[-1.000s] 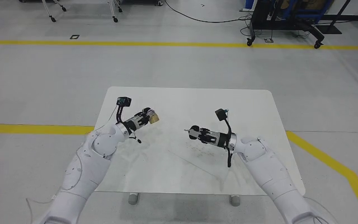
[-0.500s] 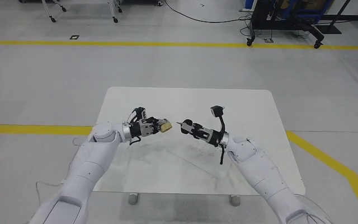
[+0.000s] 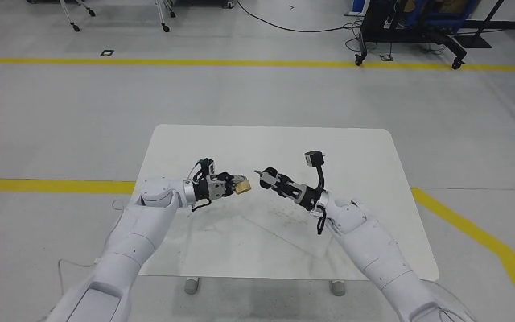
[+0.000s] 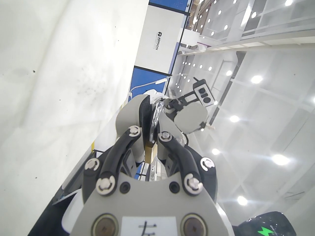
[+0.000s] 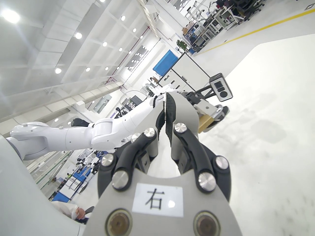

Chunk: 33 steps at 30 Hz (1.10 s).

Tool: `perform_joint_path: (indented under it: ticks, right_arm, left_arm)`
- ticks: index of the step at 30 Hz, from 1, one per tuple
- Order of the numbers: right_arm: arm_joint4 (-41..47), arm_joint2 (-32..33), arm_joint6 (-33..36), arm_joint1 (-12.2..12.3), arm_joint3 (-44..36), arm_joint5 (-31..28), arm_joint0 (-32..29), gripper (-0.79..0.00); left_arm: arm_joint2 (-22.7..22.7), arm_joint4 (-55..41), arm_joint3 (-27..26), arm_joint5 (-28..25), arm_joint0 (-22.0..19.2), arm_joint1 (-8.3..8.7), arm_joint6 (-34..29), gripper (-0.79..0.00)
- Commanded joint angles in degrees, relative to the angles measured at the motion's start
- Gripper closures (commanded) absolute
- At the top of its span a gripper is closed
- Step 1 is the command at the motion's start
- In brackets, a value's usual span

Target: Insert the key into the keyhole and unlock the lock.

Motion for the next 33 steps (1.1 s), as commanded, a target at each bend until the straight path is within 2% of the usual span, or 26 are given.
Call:
perform_joint_path:
  ticks: [1,8,18,23,29,33]
  right_arm:
    - [-2.6,0.4,-0.1,0.2,-0.8,3.7,0.4,0.0]
    - [-14.8,3.6,-3.6,1.4,-12.1,13.0,-2.6,0.0]
    - [-14.8,3.6,-3.6,1.4,-12.1,13.0,-2.6,0.0]
    - [-27.9,1.6,-1.8,1.6,-16.5,15.6,-0.9,0.0]
    - [-25.1,1.7,-2.3,1.7,-18.4,16.1,-2.4,0.0]
    - [-21.8,0.1,-5.8,1.0,-17.4,18.1,-3.0,0.0]
  left_arm:
    - [-0.8,-2.1,0.5,1.5,-0.1,0.03,-0.7,0.0]
    - [-2.5,-5.7,2.7,4.6,-0.9,0.11,-1.5,0.0]
    - [-2.4,-5.8,2.6,4.7,-0.7,0.08,-1.2,0.0]
    - [-3.8,-10.7,0.8,9.7,0.9,0.03,-0.7,0.0]
    - [-4.9,-12.2,-1.1,7.5,2.0,-0.02,1.8,0.0]
    - [-5.3,-14.2,-2.2,6.0,3.3,-0.26,3.0,0.0]
